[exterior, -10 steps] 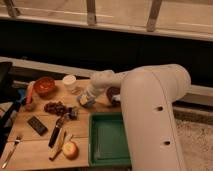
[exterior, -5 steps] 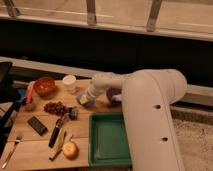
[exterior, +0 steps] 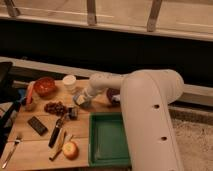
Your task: Wipe table surface with sponge
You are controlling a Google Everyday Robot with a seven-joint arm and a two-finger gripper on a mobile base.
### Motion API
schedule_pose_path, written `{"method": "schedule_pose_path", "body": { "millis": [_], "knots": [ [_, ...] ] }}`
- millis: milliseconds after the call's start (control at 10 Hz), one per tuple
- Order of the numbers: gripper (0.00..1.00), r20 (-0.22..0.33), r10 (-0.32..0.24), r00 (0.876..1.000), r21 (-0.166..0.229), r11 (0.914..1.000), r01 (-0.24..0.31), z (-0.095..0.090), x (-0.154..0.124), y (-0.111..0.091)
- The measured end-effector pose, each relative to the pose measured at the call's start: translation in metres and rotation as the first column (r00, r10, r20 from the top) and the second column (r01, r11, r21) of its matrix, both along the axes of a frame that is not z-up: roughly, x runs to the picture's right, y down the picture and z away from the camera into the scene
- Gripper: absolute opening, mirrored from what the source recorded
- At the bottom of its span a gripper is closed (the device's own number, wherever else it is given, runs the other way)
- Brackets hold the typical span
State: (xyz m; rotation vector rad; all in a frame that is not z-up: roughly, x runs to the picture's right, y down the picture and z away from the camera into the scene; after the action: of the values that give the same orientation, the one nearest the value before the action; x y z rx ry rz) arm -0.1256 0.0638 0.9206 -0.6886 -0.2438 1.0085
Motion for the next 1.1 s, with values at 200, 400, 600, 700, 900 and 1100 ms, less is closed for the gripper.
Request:
{"method": "schedule_pose_path", "body": {
  "millis": [200,400,600,700,900,1100],
  "knots": [
    [0.0,-0.029,-0.005,1.0,-0.003,1.0,0.005,-0.012,0.012,0.001],
    [0.0,-0.059,-0.001,0.998,-0.003,1.0,0.001,-0.013,0.025,0.001],
    [0.0,-0.071,0.012,0.997,0.006,0.9999,-0.011,0.003,0.032,-0.012],
    [0.0,-0.066,0.011,0.998,0.009,0.9999,-0.01,0.01,0.029,-0.017],
    [0.0,-0.035,0.004,0.999,0.02,0.9998,-0.004,0.026,0.002,-0.025],
    [0.0,0.003,0.001,1.0,0.022,0.9998,-0.001,0.029,-0.015,-0.025]
  ]
}}
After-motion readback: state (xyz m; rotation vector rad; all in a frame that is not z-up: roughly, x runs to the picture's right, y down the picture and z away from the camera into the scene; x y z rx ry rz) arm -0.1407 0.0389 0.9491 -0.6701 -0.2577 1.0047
